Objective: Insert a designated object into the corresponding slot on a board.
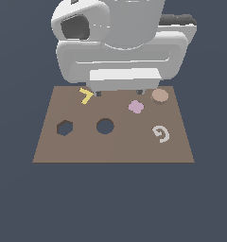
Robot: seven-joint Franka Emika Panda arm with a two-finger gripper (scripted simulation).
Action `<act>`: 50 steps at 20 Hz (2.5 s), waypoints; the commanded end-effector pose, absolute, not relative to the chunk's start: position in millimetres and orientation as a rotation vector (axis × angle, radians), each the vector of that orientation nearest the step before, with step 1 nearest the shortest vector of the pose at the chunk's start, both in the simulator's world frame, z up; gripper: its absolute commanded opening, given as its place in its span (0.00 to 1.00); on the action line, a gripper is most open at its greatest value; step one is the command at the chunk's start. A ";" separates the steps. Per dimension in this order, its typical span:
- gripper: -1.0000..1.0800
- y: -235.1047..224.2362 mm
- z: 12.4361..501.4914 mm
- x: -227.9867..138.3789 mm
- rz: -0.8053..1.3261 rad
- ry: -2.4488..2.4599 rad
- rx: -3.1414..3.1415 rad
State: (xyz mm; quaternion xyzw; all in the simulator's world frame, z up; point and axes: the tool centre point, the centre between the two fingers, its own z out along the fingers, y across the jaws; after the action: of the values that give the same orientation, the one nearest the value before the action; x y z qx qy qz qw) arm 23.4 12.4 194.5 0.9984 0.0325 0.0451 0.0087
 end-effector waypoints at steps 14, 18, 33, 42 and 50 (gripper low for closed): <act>0.96 48.0 159.1 -6.2 0.107 0.040 3.126; 0.96 74.0 134.6 -26.3 0.084 -0.004 3.129; 0.96 164.2 57.2 -84.7 0.007 -0.147 3.136; 0.96 172.9 49.6 -89.1 -0.001 -0.156 3.137; 0.96 174.1 31.1 -88.5 0.000 -0.160 3.137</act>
State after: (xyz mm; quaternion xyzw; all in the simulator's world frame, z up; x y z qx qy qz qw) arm -88.7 173.9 34.1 0.9987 -0.0507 -0.0003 0.0002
